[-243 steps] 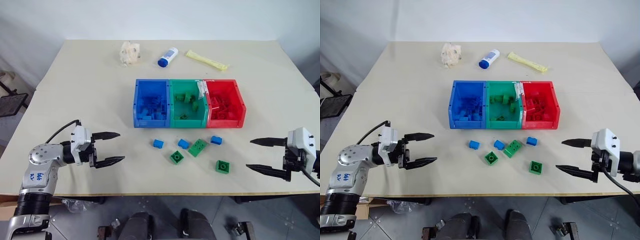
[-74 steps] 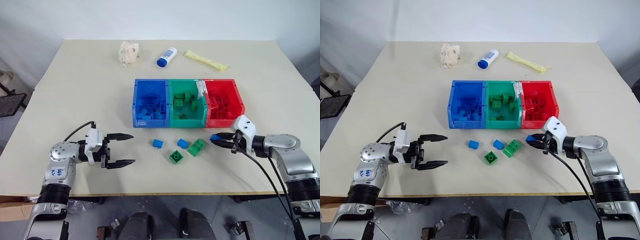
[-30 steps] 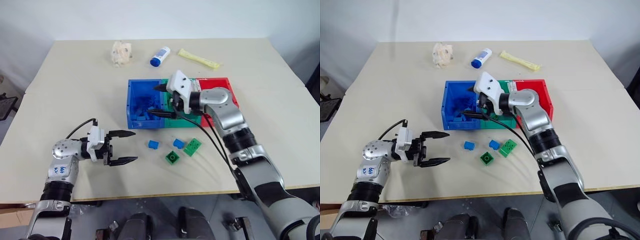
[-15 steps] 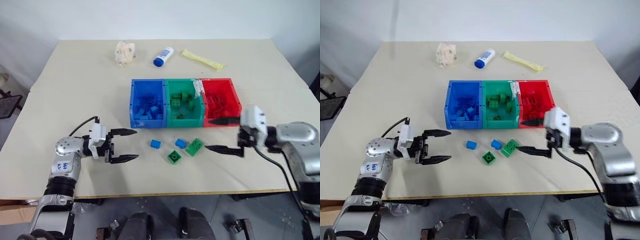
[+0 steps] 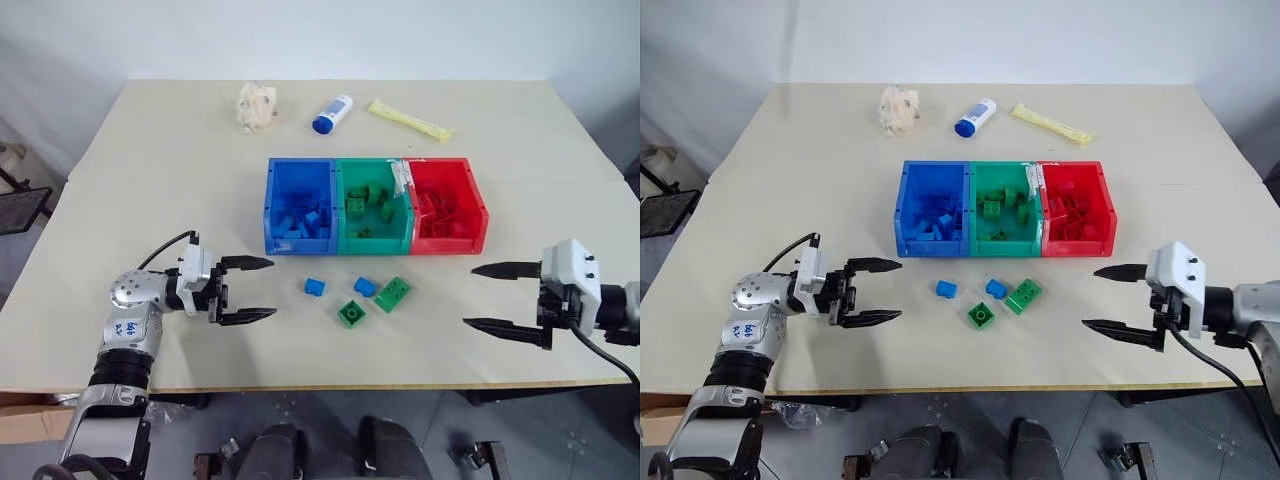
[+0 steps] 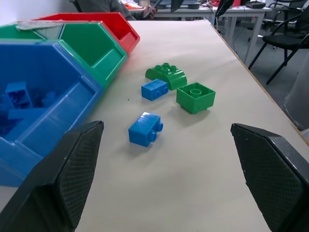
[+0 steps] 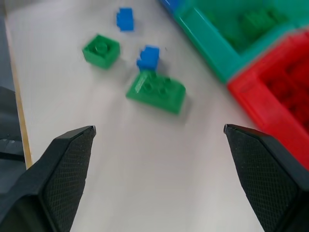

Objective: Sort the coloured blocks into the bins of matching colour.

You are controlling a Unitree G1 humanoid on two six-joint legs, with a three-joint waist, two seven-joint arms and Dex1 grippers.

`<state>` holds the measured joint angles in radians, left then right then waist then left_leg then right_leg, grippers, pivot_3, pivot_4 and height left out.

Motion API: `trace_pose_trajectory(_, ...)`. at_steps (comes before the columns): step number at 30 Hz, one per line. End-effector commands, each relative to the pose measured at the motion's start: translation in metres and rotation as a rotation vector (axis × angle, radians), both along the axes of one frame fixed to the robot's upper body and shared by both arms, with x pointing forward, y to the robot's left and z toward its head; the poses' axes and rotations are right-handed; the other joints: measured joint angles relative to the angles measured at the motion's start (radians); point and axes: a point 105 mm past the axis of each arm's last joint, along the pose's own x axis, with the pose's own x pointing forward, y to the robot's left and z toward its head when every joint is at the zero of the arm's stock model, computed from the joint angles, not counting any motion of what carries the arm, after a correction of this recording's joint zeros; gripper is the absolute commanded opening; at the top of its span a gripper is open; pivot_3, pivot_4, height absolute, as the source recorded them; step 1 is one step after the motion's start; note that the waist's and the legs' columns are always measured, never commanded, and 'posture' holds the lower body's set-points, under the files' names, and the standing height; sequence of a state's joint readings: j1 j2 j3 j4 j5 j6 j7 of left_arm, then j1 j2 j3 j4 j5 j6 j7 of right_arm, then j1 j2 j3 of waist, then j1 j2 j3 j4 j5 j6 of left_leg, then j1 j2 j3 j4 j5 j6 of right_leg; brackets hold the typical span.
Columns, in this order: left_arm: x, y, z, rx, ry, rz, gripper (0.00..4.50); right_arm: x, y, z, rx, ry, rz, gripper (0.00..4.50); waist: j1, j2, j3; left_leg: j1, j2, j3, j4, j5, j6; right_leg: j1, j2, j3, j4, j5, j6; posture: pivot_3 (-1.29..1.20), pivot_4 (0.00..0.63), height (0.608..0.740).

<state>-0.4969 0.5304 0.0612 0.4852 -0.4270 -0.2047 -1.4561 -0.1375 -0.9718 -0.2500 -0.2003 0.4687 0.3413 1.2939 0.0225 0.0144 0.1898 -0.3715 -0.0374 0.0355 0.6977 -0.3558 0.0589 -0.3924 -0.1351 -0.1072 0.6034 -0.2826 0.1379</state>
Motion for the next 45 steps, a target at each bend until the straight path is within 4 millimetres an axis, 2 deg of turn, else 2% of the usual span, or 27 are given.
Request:
trace_pose_trajectory(1,-0.002,0.000,0.004,-0.005,-0.026,-0.007,4.50,0.007,0.024,-0.002,-0.056,0.006,0.135,4.46,-0.001,0.000,0.000,0.000,0.000,0.000,0.000,0.000,0.000,0.000,0.000,0.000,0.000,0.000,0.000,0.00,0.150,0.740)
trace_pose_trajectory(6,-0.009,-0.004,0.003,-0.021,-0.025,-0.008,4.50,0.029,0.048,-0.006,-0.118,0.025,0.281,4.46,-0.005,0.000,0.000,-0.001,0.000,0.000,0.000,0.000,0.000,-0.001,0.000,0.000,-0.001,0.000,0.000,0.00,0.150,0.740)
trace_pose_trajectory(8,-0.012,-0.004,0.003,-0.032,-0.028,0.001,4.50,0.037,0.054,-0.014,-0.148,0.048,0.333,4.46,-0.005,0.000,0.000,-0.001,0.000,-0.001,0.000,0.000,0.000,-0.001,0.000,-0.001,-0.001,0.000,0.000,0.00,0.150,0.740)
trace_pose_trajectory(14,-0.023,-0.006,0.001,-0.040,-0.025,0.016,4.50,0.053,0.060,-0.034,-0.224,0.075,0.401,4.46,-0.002,0.000,0.000,-0.002,-0.001,-0.002,0.000,0.000,0.000,0.000,0.000,-0.002,-0.001,0.000,0.000,0.00,0.150,0.740)
trace_pose_trajectory(17,-0.032,-0.004,0.000,-0.042,-0.017,0.030,4.50,0.070,0.064,-0.048,-0.277,0.082,0.413,4.46,-0.017,0.000,0.000,-0.002,-0.001,-0.002,0.000,0.000,0.000,0.000,0.001,-0.002,-0.001,0.000,0.000,0.00,0.150,0.740)
trace_pose_trajectory(23,-0.039,0.002,-0.001,-0.030,-0.007,0.050,4.50,0.083,0.073,-0.055,-0.295,0.075,0.439,4.46,-0.033,0.000,0.000,-0.001,0.000,-0.003,0.000,0.000,0.000,0.000,0.001,-0.002,0.000,0.000,0.000,0.00,0.150,0.740)
trace_pose_trajectory(26,-0.040,0.002,0.000,-0.029,-0.008,0.054,4.50,0.081,0.073,-0.057,-0.290,0.096,0.465,3.90,-0.036,0.000,0.000,-0.001,0.000,-0.003,0.000,0.000,0.000,0.000,0.001,-0.002,0.000,0.000,0.000,0.00,0.150,0.740)
trace_pose_trajectory(34,-0.038,0.002,0.000,-0.027,-0.010,0.060,4.50,0.077,0.070,-0.053,-0.262,0.104,0.461,1.43,-0.035,0.000,0.000,-0.001,0.000,-0.004,0.000,0.000,-0.001,0.000,0.001,-0.001,0.000,0.000,0.000,0.00,0.150,0.740)
trace_pose_trajectory(41,-0.033,-0.002,0.000,-0.030,-0.010,0.040,4.50,0.068,0.066,-0.043,-0.198,0.077,0.426,1.43,-0.027,0.000,0.000,-0.001,0.000,-0.004,0.000,0.000,-0.001,0.000,0.000,-0.001,0.000,0.000,0.000,0.00,0.150,0.740)
trace_pose_trajectory(45,-0.026,-0.004,0.001,-0.028,-0.010,0.023,4.50,0.059,0.064,-0.022,-0.111,0.036,0.349,1.43,-0.022,0.000,0.000,-0.002,0.000,-0.005,0.000,0.000,-0.001,0.000,0.000,-0.001,0.000,0.000,0.000,0.00,0.150,0.740)
